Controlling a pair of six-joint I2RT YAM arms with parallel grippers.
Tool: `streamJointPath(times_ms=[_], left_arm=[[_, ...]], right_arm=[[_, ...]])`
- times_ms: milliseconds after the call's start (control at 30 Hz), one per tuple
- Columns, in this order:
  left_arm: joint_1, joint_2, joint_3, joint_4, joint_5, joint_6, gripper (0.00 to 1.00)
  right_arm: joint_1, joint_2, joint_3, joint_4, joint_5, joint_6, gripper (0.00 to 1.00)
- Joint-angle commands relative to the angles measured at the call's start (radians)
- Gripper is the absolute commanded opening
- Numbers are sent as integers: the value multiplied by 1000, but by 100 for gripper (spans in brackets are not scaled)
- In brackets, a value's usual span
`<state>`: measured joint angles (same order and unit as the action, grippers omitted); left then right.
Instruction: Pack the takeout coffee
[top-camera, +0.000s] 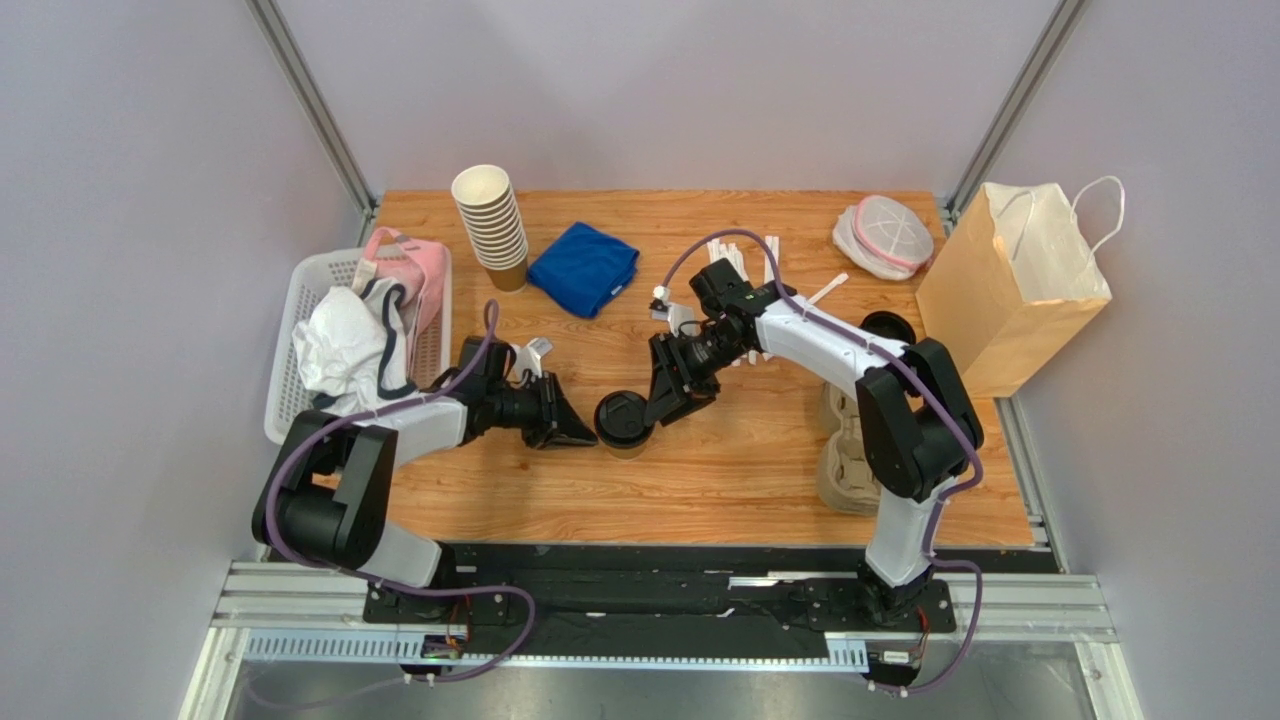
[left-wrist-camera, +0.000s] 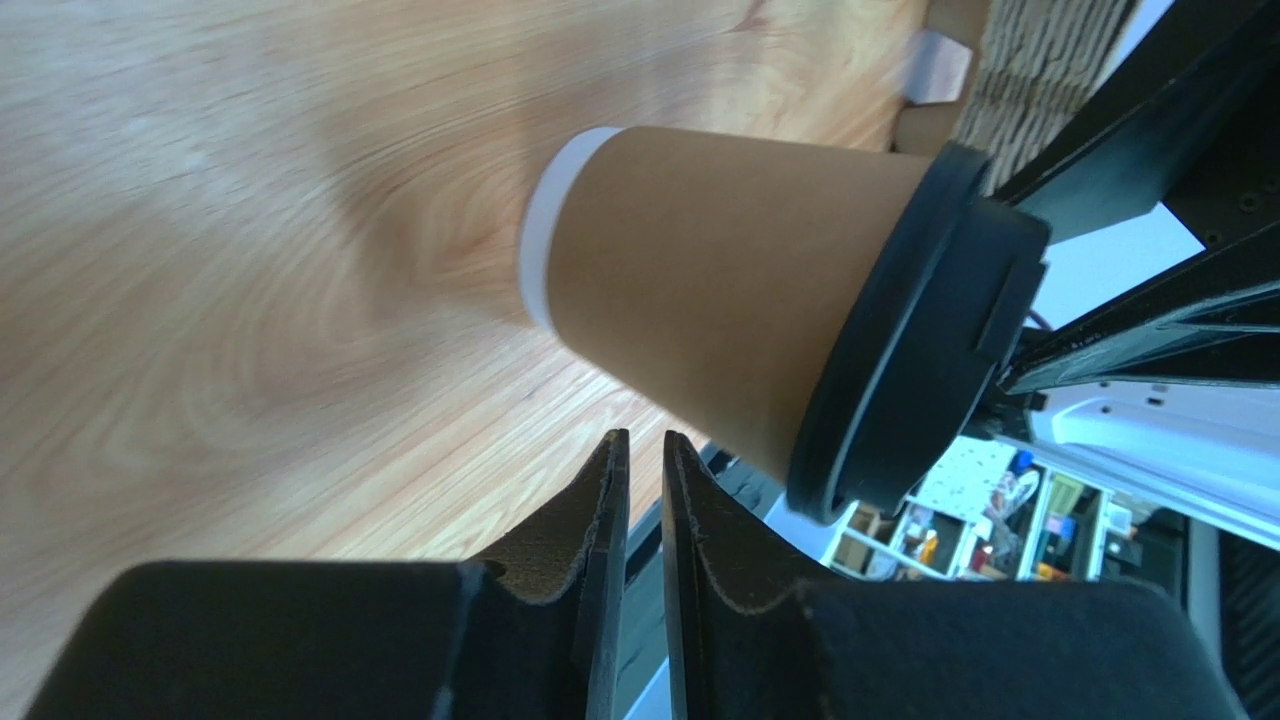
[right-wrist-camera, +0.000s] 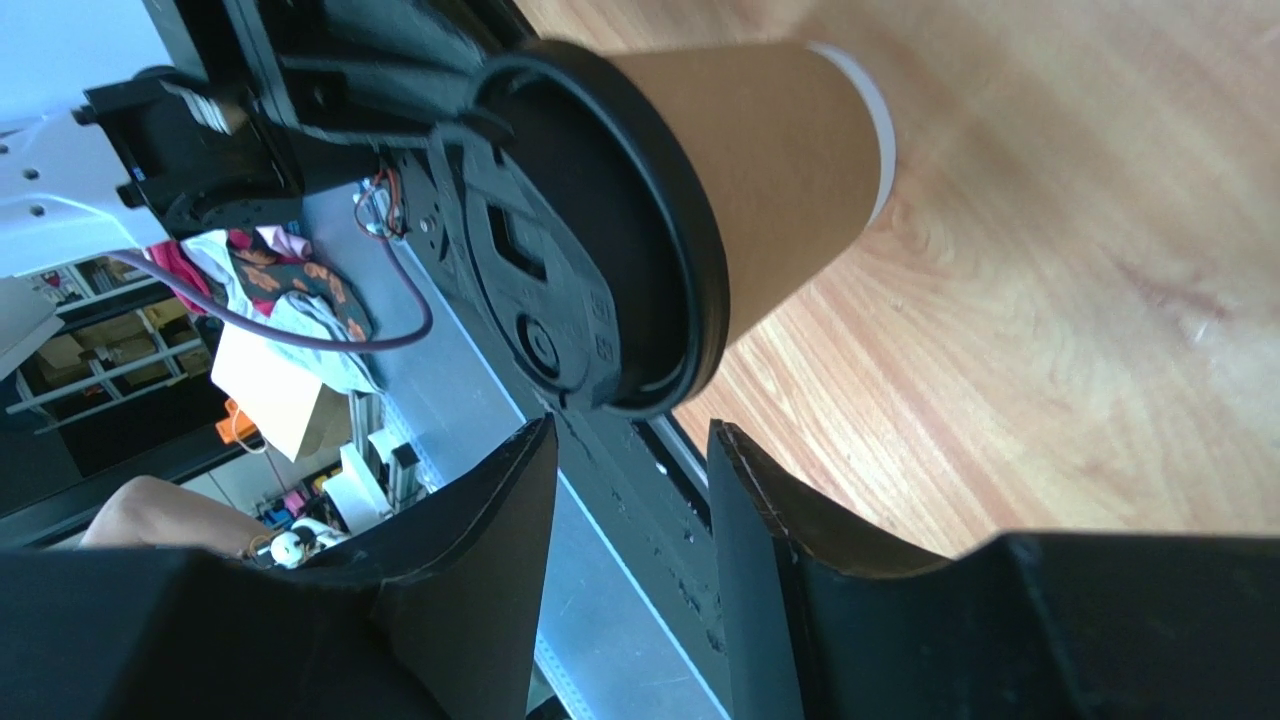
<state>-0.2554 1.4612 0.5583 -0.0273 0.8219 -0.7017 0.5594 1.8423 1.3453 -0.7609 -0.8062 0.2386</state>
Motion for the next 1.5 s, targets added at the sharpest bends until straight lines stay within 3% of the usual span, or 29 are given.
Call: streamJointPath(times_ms=[0, 233, 533, 633, 800, 967, 1200, 1467], left_arm=[[-34, 25, -14, 259, 25, -120, 21], [-79, 94, -23, 409, 11, -203, 20], [-104, 136, -1, 458, 5, -245, 21], [-84, 70, 6, 354, 26, -188, 24], [-12, -122, 54, 0, 23, 3, 32], [45, -223, 156, -287, -32, 191, 33], [-10, -127, 389, -465, -165, 335, 32], [-96, -47, 454, -493, -230, 355, 32]], right_arm=[[-19, 43, 90, 31, -25, 1, 45], [-38, 107, 179, 28, -34, 5, 44], [-64, 164, 290, -8, -27, -18, 45], [-131, 146, 327, -49, -21, -35, 48], [-168, 54, 315, -98, 21, -76, 49], [-162, 35, 285, -135, 97, -68, 38], [-109, 52, 247, -147, 170, -51, 31], [-52, 47, 203, -141, 211, -53, 30]])
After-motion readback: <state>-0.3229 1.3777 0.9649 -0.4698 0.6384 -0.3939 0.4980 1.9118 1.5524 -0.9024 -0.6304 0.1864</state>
